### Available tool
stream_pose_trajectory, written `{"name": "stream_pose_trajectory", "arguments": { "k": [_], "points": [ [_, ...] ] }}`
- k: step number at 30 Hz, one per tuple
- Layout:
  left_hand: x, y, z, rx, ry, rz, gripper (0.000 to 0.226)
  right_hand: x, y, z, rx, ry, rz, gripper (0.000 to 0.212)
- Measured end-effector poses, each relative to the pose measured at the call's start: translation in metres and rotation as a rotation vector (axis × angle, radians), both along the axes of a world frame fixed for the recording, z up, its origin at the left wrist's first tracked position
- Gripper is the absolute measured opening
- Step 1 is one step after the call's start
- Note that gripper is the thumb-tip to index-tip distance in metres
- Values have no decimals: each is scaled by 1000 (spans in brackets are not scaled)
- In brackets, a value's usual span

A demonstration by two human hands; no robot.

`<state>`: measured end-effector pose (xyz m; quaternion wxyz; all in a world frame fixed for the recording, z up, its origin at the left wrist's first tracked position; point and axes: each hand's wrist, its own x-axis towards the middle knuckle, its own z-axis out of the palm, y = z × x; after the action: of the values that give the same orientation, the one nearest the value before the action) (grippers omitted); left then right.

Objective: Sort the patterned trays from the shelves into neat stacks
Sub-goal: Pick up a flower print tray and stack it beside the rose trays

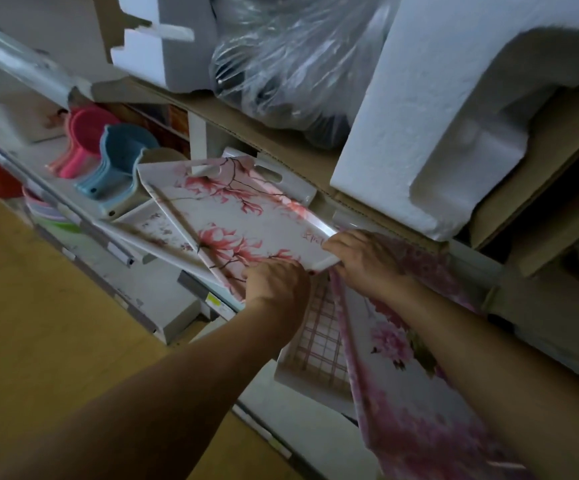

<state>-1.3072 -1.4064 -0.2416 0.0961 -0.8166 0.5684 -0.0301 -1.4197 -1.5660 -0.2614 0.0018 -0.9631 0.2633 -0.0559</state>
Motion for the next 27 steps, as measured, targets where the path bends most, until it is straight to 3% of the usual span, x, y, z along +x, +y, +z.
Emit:
{"name": "stream_pose_trajectory", "arguments": {
  "k": [8,13,27],
  "points": [
    [0,6,7,-63,35,-51,16,5,-3,-2,52,-44,-6,18],
    [6,12,14,-130,66,-69,17,7,1,2,-5,0,-4,18],
    [9,35,25,-213,141,-10,19,0,18,19,-181,-154,123,13]
  ]
}}
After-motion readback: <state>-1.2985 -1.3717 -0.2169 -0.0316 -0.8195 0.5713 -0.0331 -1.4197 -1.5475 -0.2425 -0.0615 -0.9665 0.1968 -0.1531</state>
